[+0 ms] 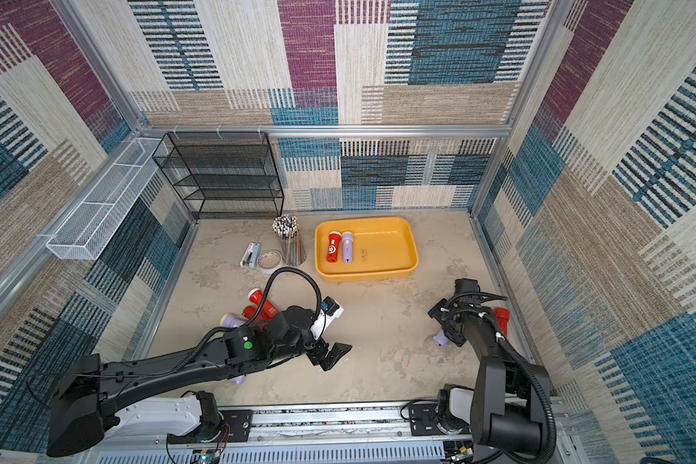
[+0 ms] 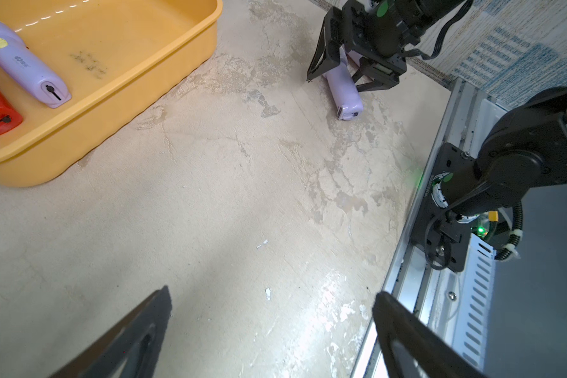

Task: Put the flashlights into the storage boxes
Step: Pick up the flashlight from the center of the board.

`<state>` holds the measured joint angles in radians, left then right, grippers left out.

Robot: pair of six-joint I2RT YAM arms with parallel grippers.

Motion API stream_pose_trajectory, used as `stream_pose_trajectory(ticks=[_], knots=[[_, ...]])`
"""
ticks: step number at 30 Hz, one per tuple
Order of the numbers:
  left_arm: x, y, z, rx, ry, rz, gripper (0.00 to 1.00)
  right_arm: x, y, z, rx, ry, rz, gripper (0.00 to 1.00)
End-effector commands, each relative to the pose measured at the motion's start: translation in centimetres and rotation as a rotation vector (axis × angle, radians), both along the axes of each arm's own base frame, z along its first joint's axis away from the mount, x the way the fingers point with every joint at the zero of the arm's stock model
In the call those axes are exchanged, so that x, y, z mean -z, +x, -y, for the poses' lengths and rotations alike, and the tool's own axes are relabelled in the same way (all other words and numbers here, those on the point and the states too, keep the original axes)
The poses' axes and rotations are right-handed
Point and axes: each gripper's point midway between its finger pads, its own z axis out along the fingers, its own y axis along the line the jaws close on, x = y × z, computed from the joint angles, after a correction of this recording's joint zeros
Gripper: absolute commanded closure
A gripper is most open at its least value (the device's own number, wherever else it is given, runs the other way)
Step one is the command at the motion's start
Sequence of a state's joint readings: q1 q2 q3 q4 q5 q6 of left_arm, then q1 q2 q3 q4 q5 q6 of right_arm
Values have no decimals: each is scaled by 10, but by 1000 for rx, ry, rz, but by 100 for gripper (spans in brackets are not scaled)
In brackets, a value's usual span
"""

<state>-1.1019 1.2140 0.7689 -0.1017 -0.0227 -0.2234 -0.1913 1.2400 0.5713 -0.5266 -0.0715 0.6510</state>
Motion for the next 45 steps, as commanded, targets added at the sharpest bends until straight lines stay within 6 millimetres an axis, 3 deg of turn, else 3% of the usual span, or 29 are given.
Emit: stream_pose_trajectory(ticks=[1, 6, 8, 10, 11, 17, 22, 27, 40, 45], knots=[[1, 1, -2, -23, -7, -17, 1, 2, 3, -6, 1, 12, -3, 18], [1, 0, -4, -32, -14, -21, 1, 12, 0, -9, -6, 6, -26, 21], [0, 0, -4, -33, -17, -22, 1, 15, 0, -11, -16, 15, -32, 28], [-1, 0, -5, -35, -20, -22, 1, 17, -1, -13, -20, 23, -31, 41], [-1, 0, -5, -36, -21, -23, 1, 17, -1, -14, -21, 24, -30, 42], [-2, -1, -8, -45, -37, -22, 1, 8, 0, -12, -38, 1, -18, 43], [-2, -3, -9, -42, -45, -28, 1, -5, 7, -13, -75, -13, 21, 54], [-4, -3, -11, -47, -44, -27, 1, -1, 8, -15, -86, -2, 17, 64], [-5, -5, -20, -67, -50, -26, 1, 19, 13, -21, -128, 31, -40, 61], [-6, -5, -24, -77, -51, -19, 1, 3, 19, -22, -143, 23, -5, 64]])
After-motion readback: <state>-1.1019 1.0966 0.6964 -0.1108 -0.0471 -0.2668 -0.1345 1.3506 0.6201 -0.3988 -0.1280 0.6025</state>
